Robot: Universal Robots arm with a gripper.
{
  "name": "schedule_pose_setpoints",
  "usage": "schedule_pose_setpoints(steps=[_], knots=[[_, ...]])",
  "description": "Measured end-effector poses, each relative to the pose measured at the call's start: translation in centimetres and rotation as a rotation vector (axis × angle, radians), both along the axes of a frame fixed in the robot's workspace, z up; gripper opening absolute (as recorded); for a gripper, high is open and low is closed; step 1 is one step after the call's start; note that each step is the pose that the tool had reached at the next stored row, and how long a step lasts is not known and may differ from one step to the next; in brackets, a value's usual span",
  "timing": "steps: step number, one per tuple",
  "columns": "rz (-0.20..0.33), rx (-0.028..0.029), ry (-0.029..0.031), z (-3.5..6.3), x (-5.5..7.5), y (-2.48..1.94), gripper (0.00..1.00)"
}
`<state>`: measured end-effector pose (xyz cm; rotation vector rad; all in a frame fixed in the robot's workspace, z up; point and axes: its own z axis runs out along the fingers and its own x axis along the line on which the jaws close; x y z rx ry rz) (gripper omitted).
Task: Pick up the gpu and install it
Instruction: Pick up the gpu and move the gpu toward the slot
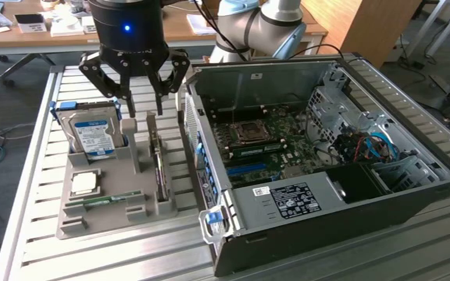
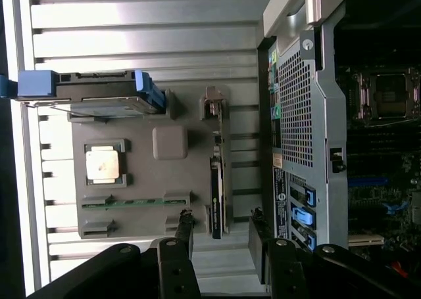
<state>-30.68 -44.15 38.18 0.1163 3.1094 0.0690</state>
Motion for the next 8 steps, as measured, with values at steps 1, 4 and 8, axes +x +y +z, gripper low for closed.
schedule_pose_setpoints(steps=[1, 4, 8], knots=[[0.0, 0.0002, -0.0002, -0.04, 0.0, 0.0, 0.47], [0.0, 0.0, -0.0001, -0.17, 0.0, 0.0, 0.47], [0.0, 0.0, 0.0, -0.26, 0.0, 0.0, 0.47]])
